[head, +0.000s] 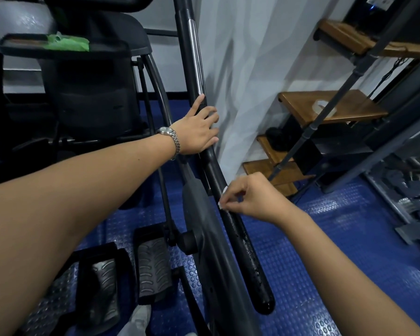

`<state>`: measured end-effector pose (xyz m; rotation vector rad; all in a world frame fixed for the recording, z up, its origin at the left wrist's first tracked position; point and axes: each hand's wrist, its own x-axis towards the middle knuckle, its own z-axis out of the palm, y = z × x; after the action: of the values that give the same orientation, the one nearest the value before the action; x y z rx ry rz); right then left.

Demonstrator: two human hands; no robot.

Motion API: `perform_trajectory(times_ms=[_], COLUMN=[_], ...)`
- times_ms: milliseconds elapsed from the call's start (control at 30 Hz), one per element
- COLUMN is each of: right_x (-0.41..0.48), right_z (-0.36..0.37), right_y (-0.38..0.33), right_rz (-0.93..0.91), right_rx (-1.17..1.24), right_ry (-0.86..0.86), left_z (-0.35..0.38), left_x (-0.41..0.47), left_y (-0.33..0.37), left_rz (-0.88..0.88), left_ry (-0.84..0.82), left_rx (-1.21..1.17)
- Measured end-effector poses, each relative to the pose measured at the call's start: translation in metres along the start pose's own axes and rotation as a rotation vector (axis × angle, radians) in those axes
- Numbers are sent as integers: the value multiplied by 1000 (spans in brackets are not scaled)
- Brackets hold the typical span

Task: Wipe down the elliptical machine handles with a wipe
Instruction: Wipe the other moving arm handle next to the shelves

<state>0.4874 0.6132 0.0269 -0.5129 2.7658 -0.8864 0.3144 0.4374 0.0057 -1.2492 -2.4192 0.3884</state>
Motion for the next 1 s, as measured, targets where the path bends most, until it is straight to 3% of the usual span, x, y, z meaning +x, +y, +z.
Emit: perform_trajectory(times_ms=[133,233,333,567,733,800,900,1000], right_x=[8,-2,-10,13,-20,-17,-9,-22], right_z=[11,17,8,20,10,11,25,33], right_y=[8,7,9,3,12,16,14,18], right_rz=[22,-55,6,-5,78,111,133,138], right_rx=[145,73,159,10,242,280,284,368], right_ry=[186,135,78,256,144,194,371,406], left_z=[0,-1,-1,-5,-14,-17,-18,-19], left_x=[0,0,0,1,0,0,-9,-31], left_y=[1,1,1,3,6,10,28,55], left_rz=[-8,-11,-18,-23,-48,-64,-98,-171], left_ry=[-10,-12,-14,-47,-102,-141,-82,41], left_rx=[-19,-29,-28,-12,34,40,-87,-431])
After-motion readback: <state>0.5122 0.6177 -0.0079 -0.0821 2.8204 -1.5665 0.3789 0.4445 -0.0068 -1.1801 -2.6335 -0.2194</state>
